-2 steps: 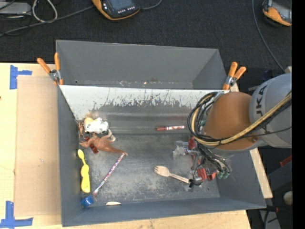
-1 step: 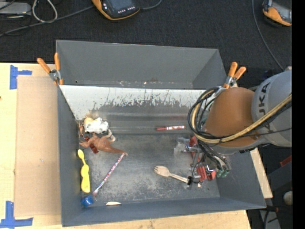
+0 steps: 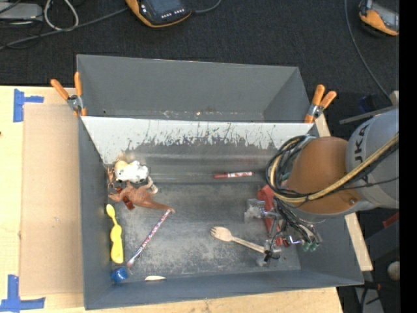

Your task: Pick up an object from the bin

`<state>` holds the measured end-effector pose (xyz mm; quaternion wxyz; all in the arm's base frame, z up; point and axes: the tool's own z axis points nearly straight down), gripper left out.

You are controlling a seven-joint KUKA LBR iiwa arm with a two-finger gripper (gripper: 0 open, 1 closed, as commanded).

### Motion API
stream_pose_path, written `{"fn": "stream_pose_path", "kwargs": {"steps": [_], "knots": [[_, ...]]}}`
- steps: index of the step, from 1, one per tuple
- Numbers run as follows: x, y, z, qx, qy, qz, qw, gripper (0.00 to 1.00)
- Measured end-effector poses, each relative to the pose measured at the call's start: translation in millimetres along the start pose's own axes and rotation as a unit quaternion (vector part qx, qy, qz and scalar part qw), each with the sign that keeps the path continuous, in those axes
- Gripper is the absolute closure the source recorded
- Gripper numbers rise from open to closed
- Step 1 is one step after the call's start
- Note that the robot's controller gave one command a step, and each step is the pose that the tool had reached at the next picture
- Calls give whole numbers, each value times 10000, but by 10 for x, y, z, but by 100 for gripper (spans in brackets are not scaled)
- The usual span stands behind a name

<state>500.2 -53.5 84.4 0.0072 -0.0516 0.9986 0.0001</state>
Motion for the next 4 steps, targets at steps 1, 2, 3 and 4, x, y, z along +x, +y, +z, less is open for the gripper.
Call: {"fn": "stream_pose_path", "kwargs": {"steps": [1,2,3,4], "knots": [[39,-177,351,-5,9,-137,9999,0],[48,-111,149,-2,19,-99,9999,100],[47,-110,149,0,18,-107,9999,100],[61,-136,-413,-11,46,-537,9985,100]]}}
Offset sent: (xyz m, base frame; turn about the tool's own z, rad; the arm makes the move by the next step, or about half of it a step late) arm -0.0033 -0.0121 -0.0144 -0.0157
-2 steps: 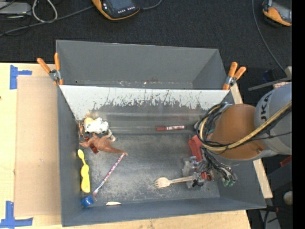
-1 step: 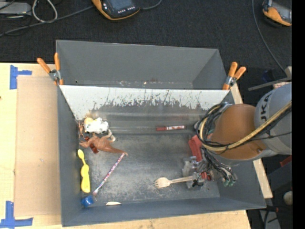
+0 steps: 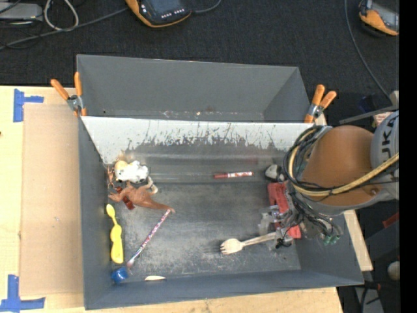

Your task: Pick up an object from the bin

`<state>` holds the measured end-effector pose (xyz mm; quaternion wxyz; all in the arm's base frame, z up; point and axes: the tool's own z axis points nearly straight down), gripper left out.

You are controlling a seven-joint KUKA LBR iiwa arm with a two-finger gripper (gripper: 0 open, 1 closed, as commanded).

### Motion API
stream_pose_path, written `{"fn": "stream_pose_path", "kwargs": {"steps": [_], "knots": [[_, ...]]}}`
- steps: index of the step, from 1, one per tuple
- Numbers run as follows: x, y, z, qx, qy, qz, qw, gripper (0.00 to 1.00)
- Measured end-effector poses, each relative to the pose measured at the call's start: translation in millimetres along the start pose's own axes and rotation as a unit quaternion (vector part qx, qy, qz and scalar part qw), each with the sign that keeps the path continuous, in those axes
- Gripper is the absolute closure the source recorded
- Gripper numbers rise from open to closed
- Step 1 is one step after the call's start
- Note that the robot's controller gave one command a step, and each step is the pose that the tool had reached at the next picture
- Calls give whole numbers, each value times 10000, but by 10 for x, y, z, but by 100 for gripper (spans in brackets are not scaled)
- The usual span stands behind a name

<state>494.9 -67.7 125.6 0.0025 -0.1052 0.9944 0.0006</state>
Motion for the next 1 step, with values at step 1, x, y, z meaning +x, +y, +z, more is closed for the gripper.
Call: {"fn": "stream_pose_path", "kwargs": {"steps": [1], "knots": [[-50,-126,-877,2,-11,-3,10000,100]]}}
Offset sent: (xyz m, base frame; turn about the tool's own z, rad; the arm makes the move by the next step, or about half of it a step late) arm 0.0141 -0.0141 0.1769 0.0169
